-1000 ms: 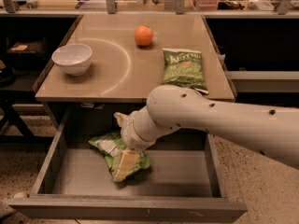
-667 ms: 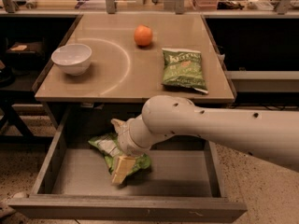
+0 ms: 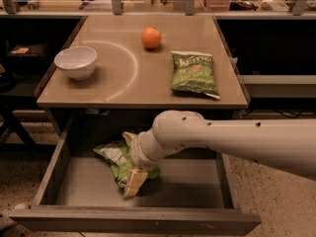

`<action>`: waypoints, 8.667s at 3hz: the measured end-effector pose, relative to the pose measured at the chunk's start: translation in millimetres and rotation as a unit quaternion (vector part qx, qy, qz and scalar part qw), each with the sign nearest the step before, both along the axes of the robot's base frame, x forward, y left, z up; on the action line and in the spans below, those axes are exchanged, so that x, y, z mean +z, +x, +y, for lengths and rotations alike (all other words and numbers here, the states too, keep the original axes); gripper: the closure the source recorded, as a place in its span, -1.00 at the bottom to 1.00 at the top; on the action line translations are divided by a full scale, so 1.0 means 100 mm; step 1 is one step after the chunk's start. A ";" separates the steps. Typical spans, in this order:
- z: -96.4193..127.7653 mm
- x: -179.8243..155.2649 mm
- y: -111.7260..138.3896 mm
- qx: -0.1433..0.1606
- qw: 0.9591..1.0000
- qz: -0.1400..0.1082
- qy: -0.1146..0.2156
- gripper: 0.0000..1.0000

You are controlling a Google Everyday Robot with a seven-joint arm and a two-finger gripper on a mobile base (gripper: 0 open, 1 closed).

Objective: Pick green rice chip bag from top drawer and place on counter

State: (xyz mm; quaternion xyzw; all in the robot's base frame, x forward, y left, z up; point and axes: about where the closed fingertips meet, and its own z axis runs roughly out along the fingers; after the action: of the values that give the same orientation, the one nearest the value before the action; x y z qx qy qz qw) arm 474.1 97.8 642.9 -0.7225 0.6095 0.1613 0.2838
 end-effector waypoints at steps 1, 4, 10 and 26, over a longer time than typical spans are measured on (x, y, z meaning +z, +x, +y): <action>-0.09 -0.11 0.07 0.006 1.000 -0.006 -0.010 -1.00; -0.07 -0.29 0.11 0.019 1.000 -0.008 -0.003 -0.64; -0.10 0.19 0.08 0.000 0.999 -0.045 0.011 1.00; -0.44 3.18 0.90 -0.107 0.926 -0.348 -0.097 1.00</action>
Offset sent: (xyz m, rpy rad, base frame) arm 0.0190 -0.0255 -0.0300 -0.0495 -0.0222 0.0423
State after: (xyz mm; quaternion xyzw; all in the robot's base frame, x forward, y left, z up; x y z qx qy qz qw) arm 564.2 53.5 960.8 -0.6872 0.5587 -0.1918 0.4227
